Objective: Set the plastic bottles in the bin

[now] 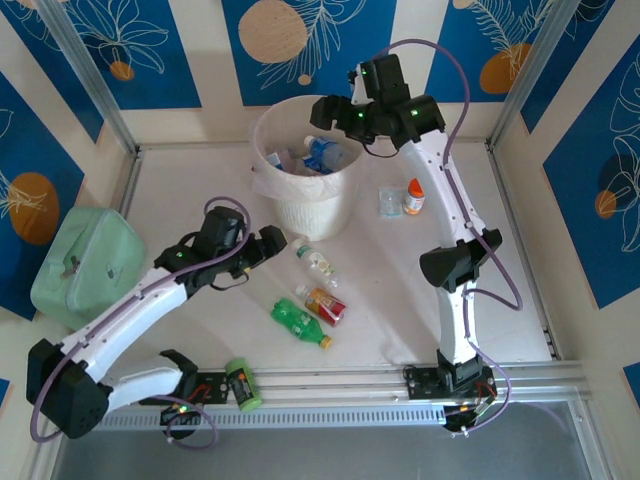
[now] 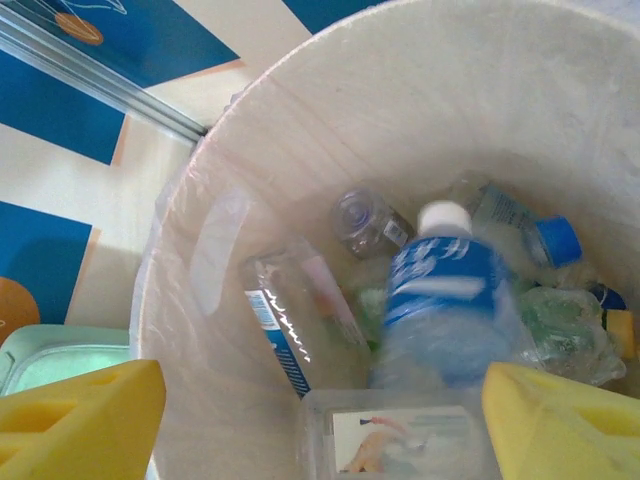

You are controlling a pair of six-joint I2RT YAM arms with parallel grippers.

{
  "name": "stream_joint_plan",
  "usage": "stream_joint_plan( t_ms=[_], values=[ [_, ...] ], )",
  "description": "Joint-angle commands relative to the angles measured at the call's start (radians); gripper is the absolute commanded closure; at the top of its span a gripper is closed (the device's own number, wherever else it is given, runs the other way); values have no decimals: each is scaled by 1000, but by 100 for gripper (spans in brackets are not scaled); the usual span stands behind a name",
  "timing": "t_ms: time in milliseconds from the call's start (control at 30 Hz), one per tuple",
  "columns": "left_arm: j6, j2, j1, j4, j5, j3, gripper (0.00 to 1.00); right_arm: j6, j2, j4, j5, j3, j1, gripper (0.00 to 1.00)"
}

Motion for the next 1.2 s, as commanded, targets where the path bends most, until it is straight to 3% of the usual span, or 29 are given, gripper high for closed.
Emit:
stream_joint_plan(
  t_ms=[0,200,433,700,900,1167],
  values=[
    [-27,67,-46,4,-53,36,9,-24,-63,-35,17,21,6,16],
    [-42,218,-137,10,-104,102,10,-65,-262,-7,72,-173,53,18],
    [-95,388,-199,11,-123,193,6,-23,-647,165,73,-651,82,19],
    [-166,507,-227,-28,-146,283,7,34,-981,222,61,-1095,116,19],
    [-223,583,-248,-62,-152,330,10,108,-1121,222,59,-1295,133,19],
    [-287,676,-255,-84,-141,379,11,137,-1201,216,67,-1404,135,19]
  ],
)
